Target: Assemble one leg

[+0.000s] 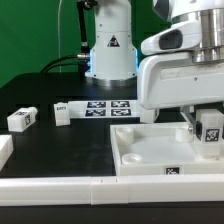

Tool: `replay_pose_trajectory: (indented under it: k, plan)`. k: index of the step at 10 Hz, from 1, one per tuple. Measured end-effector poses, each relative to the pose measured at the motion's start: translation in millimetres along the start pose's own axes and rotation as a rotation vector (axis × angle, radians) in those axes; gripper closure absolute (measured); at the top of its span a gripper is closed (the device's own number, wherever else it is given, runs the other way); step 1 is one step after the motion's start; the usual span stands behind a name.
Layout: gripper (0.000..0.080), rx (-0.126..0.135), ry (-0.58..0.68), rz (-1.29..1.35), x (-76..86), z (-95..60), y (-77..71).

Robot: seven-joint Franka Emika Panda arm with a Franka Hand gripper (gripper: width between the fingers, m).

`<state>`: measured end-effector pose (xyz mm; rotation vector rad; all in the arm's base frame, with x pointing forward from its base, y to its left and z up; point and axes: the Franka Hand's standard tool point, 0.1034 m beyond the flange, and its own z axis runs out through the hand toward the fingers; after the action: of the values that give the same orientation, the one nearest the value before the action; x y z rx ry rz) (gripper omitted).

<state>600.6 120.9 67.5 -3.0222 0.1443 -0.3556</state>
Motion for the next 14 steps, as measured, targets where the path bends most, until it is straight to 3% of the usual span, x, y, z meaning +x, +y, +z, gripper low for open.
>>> replay_pose_trajectory:
  k: [5, 9, 12, 13, 14]
  plan:
    - [0.0506, 0.005, 0.004, 0.652, 0.6, 0.1, 5.9]
    - [0.0506, -0.014, 0.011, 1.126, -4.1, 0.3, -0.5]
    - [0.0506, -0.010, 0.010, 1.159, -4.7, 0.6, -0.2]
    - [0.0410, -0.009, 0.010, 1.155, -4.7, 0.6, -0.4]
    - [0.0410, -0.010, 0.011, 1.078, -4.2, 0.3, -0.3]
